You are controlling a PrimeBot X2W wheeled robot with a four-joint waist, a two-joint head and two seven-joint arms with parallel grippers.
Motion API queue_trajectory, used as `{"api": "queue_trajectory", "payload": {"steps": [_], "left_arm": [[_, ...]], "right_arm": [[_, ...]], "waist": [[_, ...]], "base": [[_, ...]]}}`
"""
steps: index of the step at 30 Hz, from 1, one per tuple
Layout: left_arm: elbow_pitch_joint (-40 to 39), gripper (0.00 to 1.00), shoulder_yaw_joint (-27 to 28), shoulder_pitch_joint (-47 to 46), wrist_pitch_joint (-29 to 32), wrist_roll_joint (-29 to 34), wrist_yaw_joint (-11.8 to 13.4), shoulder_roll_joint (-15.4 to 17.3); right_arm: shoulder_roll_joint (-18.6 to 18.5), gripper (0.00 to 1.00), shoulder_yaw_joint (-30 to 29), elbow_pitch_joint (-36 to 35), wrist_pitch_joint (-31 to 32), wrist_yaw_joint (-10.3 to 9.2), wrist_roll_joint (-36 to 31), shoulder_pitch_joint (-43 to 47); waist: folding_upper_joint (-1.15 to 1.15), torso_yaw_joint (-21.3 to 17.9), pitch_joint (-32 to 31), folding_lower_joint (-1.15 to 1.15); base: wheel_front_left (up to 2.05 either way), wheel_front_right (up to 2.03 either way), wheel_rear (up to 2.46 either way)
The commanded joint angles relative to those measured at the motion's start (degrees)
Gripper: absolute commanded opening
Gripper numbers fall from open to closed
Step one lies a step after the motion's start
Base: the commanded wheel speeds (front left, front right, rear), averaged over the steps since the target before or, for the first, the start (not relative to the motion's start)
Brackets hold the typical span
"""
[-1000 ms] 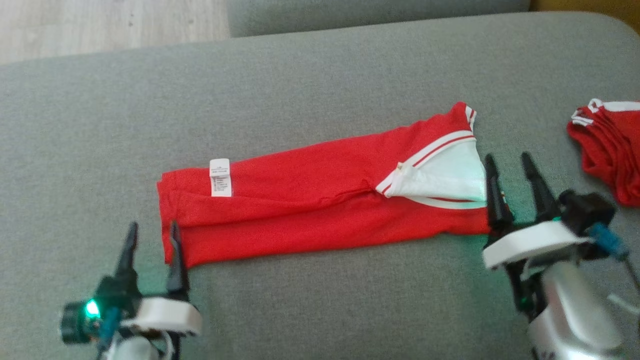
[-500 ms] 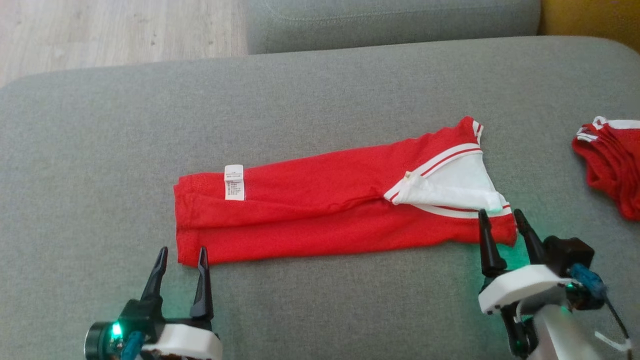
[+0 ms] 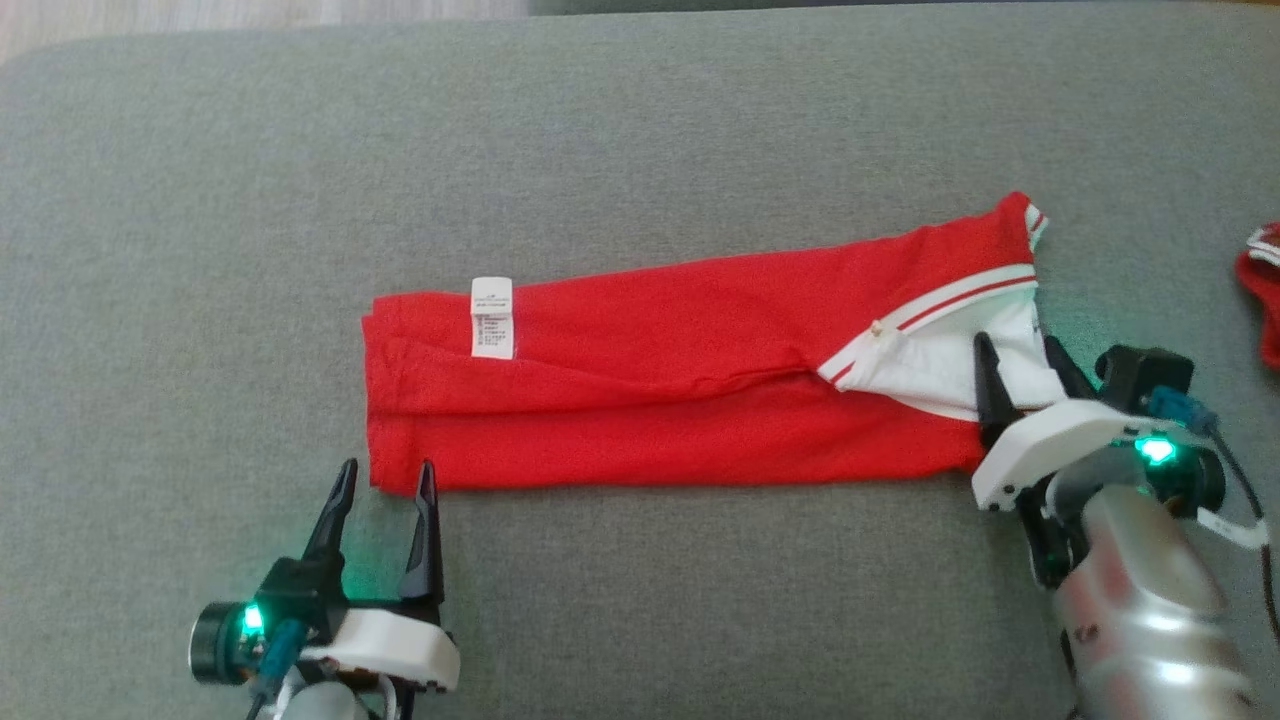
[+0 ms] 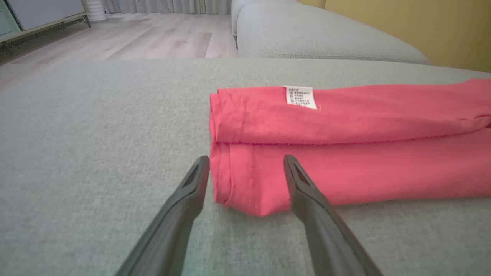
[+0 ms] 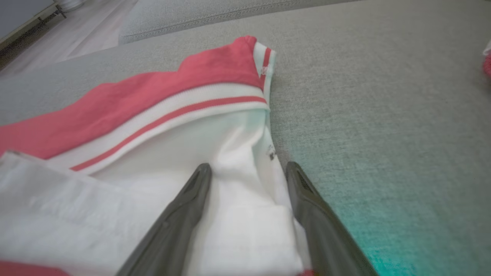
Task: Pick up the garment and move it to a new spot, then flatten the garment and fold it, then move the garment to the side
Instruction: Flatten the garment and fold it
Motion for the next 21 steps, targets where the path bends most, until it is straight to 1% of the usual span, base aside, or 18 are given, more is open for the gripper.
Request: {"api": "queue_trajectory", "payload": {"steps": [1,2,3,4,5,8,12,15,18,21], "left_arm": [[-1.1,1.0,1.2,-1.1,-0.5,-0.4,0.1,0.1],[-1.0,1.0,1.1,-1.1,-0.5,-0.6,0.1,0.1],[-1.0,1.0,1.1,-1.1,-0.5,-0.7,0.2,0.1],[-0.9,1.0,1.1,-1.0,-0.5,-0.7,0.3,0.1],[-0.8,1.0,1.2,-1.0,-0.5,-0.7,0.3,0.1],[-0.6,1.0,1.2,-1.0,-0.5,-0.6,0.3,0.1],[-0.9,1.0,0.8,-1.2,-0.5,-0.5,0.1,0.1],[-0.7,1.0,0.4,-1.0,-0.5,-0.7,0.1,0.1],[-0.5,1.0,-0.1,-0.6,-0.5,-0.9,0.0,0.1],[-0.3,1.0,-0.8,-0.3,-0.5,-1.1,-0.1,0.1]], "right_arm": [[0.4,1.0,1.3,1.8,1.8,-0.05,0.3,0.2],[0.5,1.0,1.4,2.9,2.1,-0.05,1.2,0.1],[0.6,0.91,1.4,4.0,2.5,-0.05,2.3,0.1],[0.7,0.28,2.1,4.9,2.7,-0.05,3.1,0.2],[0.7,0.0,2.8,5.4,2.6,-0.05,3.9,0.2],[0.4,0.0,3.2,5.8,-0.6,-0.05,5.8,0.3],[-3.3,0.0,1.1,4.9,-5.6,-0.05,5.9,-0.6],[-5.0,0.0,0.0,2.2,-7.0,-0.05,5.5,-1.3],[-4.3,0.0,1.4,-3.1,-7.3,-0.05,5.8,-1.2],[-2.3,0.0,5.7,-11.3,-7.3,-0.05,8.5,0.7]], "waist": [[0.0,0.4,0.3,0.0],[0.0,0.5,0.3,0.0],[0.0,0.5,0.3,0.0],[0.0,0.5,0.2,0.0],[0.0,0.4,0.1,0.0],[0.0,-0.1,-0.3,0.0],[0.0,-0.9,-1.2,0.0],[0.0,-1.4,-2.1,0.0],[0.0,-1.7,-2.8,0.0],[0.0,-1.4,-3.5,0.0]], "base": [[0.0,0.0,0.0],[0.0,0.0,0.0],[0.0,0.0,0.0],[0.0,0.0,0.0],[0.0,0.0,0.0],[0.0,0.0,0.0],[0.0,0.0,0.0],[0.0,0.0,0.0],[0.0,0.0,0.0],[0.0,0.0,0.0]]}}
